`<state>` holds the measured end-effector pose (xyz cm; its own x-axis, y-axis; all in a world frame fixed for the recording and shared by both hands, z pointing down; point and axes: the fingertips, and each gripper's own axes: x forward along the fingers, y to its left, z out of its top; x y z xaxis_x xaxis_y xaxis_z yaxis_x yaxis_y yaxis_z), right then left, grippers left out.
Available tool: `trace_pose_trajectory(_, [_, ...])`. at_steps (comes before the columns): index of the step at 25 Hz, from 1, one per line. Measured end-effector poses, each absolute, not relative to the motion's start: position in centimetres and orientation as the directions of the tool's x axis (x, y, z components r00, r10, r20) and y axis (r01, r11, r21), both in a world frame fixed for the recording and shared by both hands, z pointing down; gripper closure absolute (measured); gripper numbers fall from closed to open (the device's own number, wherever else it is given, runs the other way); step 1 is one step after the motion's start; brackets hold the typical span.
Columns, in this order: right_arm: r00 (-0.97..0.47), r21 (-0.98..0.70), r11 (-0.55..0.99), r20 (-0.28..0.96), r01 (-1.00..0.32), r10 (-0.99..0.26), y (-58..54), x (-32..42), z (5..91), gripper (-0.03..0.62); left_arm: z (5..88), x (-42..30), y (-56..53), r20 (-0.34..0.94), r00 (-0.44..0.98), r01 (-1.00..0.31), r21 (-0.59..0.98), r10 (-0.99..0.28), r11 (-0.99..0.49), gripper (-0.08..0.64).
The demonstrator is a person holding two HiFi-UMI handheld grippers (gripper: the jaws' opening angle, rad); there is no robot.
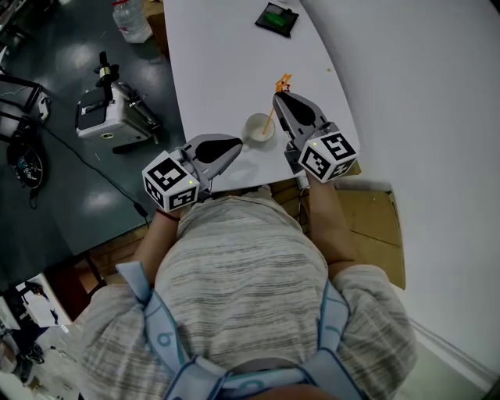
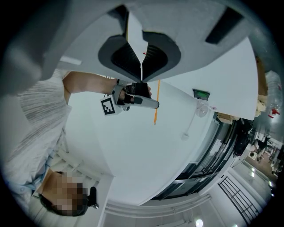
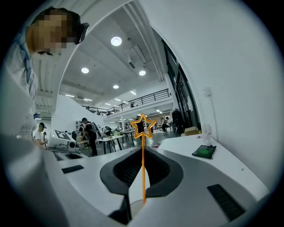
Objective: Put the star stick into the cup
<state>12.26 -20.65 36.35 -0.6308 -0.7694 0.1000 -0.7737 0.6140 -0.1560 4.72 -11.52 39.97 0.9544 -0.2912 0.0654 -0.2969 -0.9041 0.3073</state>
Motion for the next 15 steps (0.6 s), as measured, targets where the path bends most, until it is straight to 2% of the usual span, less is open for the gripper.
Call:
trace_pose_trajectory(8, [-0.653,-0.205,0.622,0.178,-0.756,-0.736,-20.5,11.5,39.5,0.571,40.1,4.7,-11.5,0.060,0.957,-0.289,0.307,-0.285,-0.907,0.540])
trace_pose_trajectory(15, [-0.614,-0.211,0.579,0.198,-0.788,-0.764,-20.6,13.8,39.9,0.571,40.0,4.8,-11.5,0.055,0.958,-0.286,0.310,-0.283,-0.907,0.540])
